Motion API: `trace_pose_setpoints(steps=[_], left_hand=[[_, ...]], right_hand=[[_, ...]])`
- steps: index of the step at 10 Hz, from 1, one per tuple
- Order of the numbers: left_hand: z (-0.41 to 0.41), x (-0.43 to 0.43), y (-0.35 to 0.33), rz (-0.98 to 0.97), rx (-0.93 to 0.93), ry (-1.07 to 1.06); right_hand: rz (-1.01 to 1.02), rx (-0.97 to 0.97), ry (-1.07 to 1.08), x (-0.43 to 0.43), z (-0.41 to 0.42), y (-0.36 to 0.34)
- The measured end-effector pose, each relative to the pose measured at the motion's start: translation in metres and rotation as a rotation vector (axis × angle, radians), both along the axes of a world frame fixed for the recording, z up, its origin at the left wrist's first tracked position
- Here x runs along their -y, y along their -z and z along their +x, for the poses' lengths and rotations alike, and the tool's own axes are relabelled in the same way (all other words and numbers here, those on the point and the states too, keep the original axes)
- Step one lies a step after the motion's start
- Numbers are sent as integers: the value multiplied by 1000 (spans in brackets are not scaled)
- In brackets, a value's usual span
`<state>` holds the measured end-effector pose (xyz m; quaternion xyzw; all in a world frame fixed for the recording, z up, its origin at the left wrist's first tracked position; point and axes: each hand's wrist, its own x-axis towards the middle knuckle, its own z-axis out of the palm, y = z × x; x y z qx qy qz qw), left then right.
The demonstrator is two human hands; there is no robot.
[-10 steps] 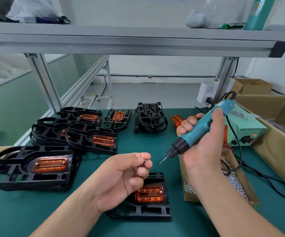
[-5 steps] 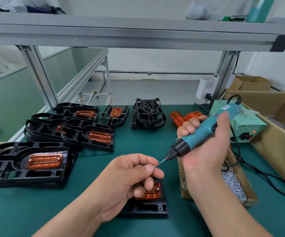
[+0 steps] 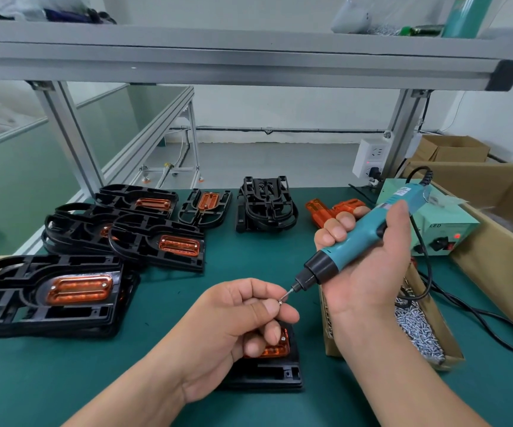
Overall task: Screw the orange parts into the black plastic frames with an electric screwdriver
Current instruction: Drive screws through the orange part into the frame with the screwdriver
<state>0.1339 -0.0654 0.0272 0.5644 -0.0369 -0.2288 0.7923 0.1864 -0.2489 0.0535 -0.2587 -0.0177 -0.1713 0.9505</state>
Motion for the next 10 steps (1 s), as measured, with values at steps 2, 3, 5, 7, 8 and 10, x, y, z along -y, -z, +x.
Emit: trace_pose_setpoints(steps=[2, 3, 5, 7, 8, 10], left_hand=[[-1, 0, -2, -1, -16, -3], [-1, 1, -3, -5, -20, -2], [0, 1, -1, -27, -34, -15], [0, -1, 2, -28, -14, -9], [0, -1, 3, -15, 12, -9], [0, 1, 4, 47, 78, -65]], right_hand=[[3, -5, -7, 0, 1, 0], [2, -1, -9, 1, 0, 1], [-12, 13, -5, 1, -1, 1], [-13, 10, 2, 1, -1, 1], [-14, 6, 1, 1, -1, 2], [-27, -7, 3, 0, -1, 1]])
